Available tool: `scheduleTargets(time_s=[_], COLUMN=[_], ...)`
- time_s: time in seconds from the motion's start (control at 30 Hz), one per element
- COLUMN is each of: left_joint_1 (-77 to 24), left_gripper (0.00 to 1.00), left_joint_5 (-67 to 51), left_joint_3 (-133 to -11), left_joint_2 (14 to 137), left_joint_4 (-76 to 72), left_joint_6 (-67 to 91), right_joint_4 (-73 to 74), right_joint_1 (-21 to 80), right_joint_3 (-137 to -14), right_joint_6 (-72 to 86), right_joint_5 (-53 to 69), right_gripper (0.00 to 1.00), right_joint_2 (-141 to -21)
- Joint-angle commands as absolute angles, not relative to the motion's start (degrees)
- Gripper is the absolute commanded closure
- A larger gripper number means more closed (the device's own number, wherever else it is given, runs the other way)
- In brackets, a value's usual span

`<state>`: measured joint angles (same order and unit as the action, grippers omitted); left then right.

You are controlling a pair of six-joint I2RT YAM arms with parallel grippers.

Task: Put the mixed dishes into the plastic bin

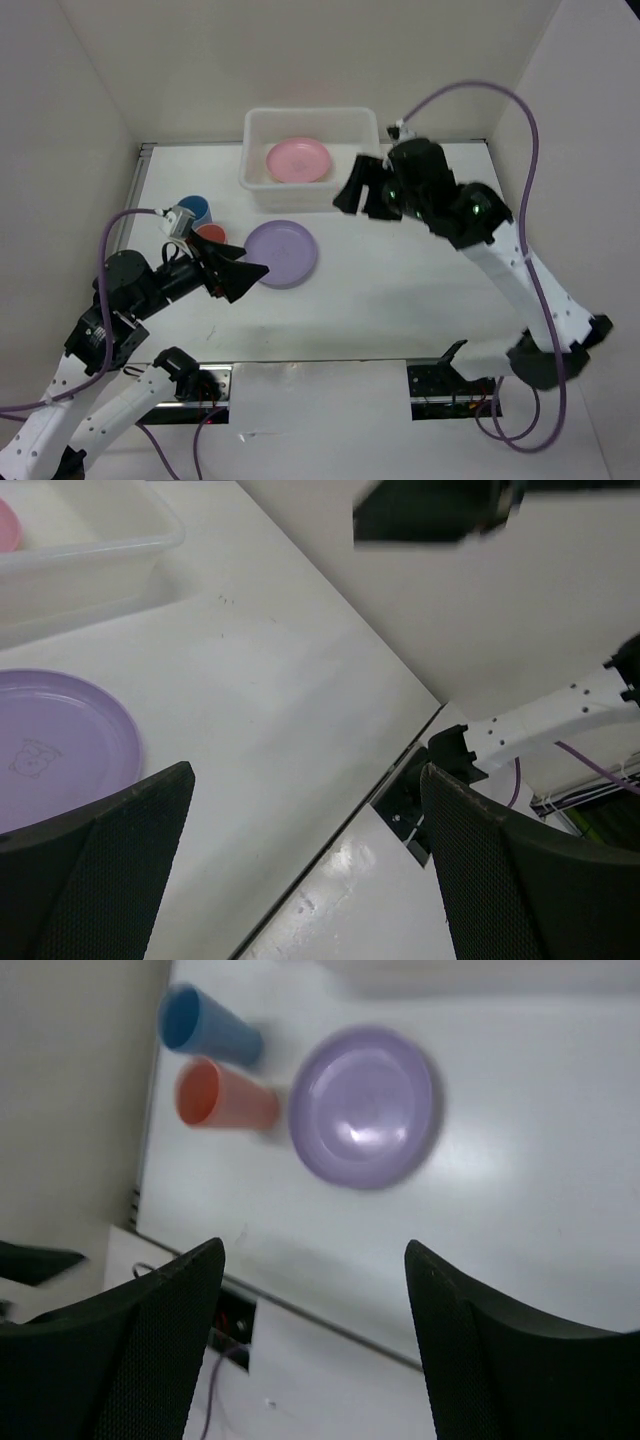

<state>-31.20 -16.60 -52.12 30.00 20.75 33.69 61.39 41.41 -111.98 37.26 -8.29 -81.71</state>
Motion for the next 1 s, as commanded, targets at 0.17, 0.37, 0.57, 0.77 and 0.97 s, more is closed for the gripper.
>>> scheduleTargets(time_s=[0.17,0.37,0.57,0.77,0.97], left_joint_1=[-30.8,-30.8,-30.8,-30.8,-30.8], left_gripper=[0.00,0.00,0.00,0.00,0.00], left_joint_5=[-16.4,-17.0,-17.0,-16.4,-16.4], left_joint_3=[-52.0,-52.1,-50.7,-51.9,-52.4], left_joint_2=[33.7,34.3,33.7,34.3,33.8], left_joint_4=[17.6,17.1,15.2,16.3,17.5], left_joint_6=[33.7,33.7,34.9,34.4,33.8], right_joint_4=[11.2,-0.9,-15.6,-23.6,-30.1], right_joint_1=[33.5,34.0,35.2,37.9,39.0], right_joint_3=[-50.0,-39.4,-33.7,-33.7,-37.1], right_joint_6=[47.9,49.5,57.0,59.4,61.6], right_joint_5=[11.4,11.4,11.4,9.9,10.5], right_gripper=[0.23,0.31,0.31,0.31,0.31], right_joint_2=[-59.1,-64.0,-72.0,-85.0,-96.2])
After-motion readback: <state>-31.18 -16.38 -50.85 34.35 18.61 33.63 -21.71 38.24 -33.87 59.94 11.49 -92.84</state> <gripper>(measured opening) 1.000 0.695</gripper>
